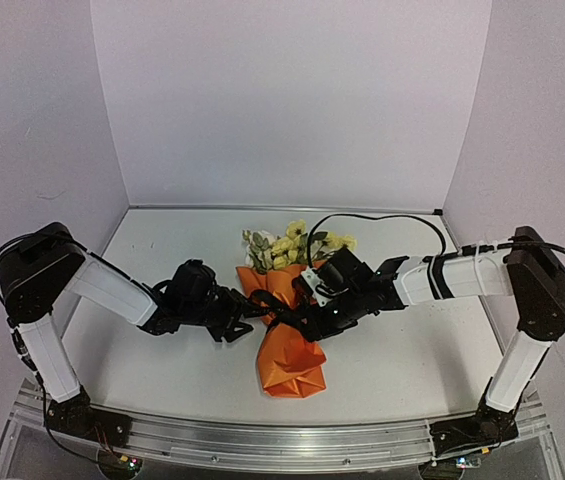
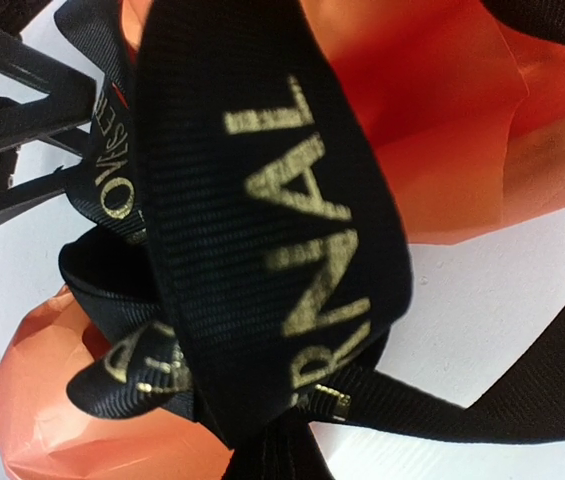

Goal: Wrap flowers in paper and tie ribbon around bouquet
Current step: Cross the half-tied ribbon over the folded bouquet.

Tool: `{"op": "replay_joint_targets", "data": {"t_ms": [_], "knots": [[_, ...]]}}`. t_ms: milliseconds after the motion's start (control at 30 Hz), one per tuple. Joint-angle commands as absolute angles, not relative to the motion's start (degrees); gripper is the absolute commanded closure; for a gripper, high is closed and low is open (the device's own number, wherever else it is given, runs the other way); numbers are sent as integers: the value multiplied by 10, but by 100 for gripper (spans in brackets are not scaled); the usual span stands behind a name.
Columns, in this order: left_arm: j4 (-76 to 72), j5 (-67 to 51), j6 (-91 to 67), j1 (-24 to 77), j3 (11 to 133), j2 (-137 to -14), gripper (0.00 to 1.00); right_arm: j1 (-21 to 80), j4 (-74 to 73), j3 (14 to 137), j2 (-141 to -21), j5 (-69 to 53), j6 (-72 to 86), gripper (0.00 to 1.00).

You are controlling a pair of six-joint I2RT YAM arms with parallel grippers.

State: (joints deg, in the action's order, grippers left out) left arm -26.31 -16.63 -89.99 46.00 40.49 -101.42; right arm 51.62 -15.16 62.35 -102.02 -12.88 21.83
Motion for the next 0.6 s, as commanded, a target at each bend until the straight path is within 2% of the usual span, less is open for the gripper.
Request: {"op": "replay_joint_targets", "data": {"t_ms": [0, 133, 300, 500, 567], "knots": [[-337, -148, -922, 462, 429, -1033, 47, 516, -161, 622, -1006, -120, 209, 100], [-342, -135, -910, 460, 437, -1041, 54, 516, -163, 617, -1003, -119, 207, 100], [-362, -136, -902, 459, 429, -1041, 76, 516, -167, 613, -996, -113, 203, 100], [-317, -127, -865, 457, 425, -1009, 97, 516, -187, 614, -988, -101, 199, 100], [-295, -126, -845, 454, 425, -992, 100, 516, -203, 613, -978, -91, 196, 100]]}}
